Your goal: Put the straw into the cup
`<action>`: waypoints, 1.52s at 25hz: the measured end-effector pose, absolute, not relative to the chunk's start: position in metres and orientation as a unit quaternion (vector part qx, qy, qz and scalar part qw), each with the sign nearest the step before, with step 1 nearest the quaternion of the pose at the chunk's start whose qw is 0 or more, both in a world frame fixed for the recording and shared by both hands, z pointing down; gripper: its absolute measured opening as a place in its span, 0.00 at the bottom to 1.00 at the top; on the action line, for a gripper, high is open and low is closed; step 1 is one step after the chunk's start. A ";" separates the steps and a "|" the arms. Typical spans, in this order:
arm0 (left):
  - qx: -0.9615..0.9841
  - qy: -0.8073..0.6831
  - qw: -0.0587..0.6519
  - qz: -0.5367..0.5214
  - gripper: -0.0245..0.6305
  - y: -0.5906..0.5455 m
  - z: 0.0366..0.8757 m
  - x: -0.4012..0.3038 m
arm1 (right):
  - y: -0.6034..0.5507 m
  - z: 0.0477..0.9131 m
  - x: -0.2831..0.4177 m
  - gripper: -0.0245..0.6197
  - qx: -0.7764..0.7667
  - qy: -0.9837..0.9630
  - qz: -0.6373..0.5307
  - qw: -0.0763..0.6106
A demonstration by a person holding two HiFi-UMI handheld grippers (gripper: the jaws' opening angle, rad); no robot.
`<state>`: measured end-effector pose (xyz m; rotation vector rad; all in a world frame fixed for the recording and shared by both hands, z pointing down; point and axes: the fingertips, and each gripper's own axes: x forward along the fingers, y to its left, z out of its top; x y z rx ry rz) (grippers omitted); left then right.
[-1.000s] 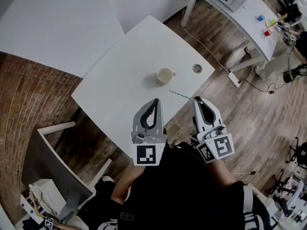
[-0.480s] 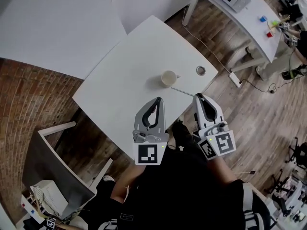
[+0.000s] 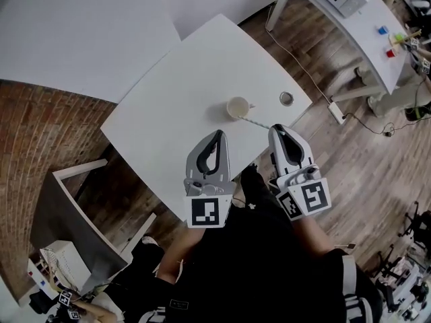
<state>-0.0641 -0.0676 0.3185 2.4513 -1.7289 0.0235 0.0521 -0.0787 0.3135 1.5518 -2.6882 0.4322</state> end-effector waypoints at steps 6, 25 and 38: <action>0.812 -0.578 0.080 0.024 0.04 -0.080 0.337 -0.056 | -0.090 0.331 0.057 0.07 0.492 -0.857 0.154 0.008; 0.805 -0.579 0.118 0.048 0.04 -0.110 0.388 -0.043 | -0.126 0.389 0.060 0.07 0.491 -0.849 0.192 0.034; 0.801 -0.582 0.131 0.044 0.04 -0.120 0.399 -0.039 | -0.144 0.430 0.053 0.07 0.486 -0.845 0.216 0.054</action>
